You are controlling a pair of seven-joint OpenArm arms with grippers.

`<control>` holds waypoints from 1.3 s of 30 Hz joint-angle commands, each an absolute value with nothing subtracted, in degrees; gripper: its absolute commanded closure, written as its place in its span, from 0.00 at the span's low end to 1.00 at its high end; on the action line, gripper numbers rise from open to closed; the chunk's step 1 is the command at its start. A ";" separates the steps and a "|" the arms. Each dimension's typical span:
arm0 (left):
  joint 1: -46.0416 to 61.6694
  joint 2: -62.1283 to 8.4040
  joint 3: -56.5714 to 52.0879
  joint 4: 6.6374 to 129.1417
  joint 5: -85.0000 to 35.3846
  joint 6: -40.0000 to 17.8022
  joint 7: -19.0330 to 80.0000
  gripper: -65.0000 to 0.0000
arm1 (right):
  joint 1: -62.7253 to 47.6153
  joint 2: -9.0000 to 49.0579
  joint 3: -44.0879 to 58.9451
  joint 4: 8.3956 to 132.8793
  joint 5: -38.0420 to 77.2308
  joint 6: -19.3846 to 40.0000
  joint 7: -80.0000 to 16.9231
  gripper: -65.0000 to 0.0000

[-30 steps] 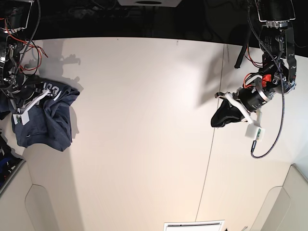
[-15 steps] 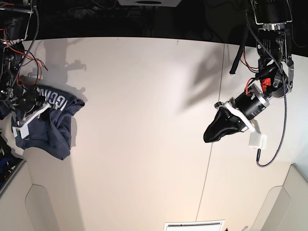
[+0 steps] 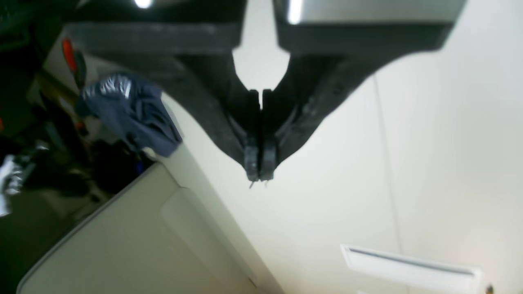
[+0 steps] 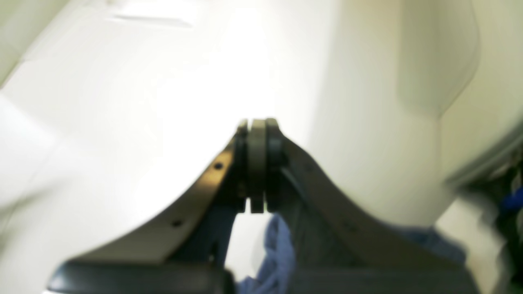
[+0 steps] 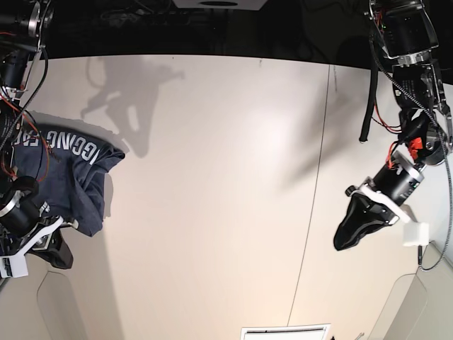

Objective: Layout the t-shirt on the table in an organized manner, then fold the t-shirt properly

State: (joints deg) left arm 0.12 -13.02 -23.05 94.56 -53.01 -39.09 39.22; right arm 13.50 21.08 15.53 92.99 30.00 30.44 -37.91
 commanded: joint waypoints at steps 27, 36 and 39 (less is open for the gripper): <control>63.00 -26.74 -43.05 109.03 -70.46 -40.00 56.82 1.00 | -51.35 29.91 39.13 119.72 44.36 30.89 -51.48 1.00; 70.63 -35.86 -43.03 94.80 -65.36 -40.00 56.77 1.00 | -54.96 39.03 38.83 117.54 44.40 30.87 -57.04 1.00; 73.21 -37.85 -42.83 90.28 -64.40 -40.00 55.79 1.00 | -58.57 41.47 38.24 114.87 44.64 30.87 -57.58 1.00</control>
State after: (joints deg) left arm 72.16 -37.47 -42.33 89.93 -64.10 -39.53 55.53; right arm -57.84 40.80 37.85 114.45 44.34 30.68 -57.32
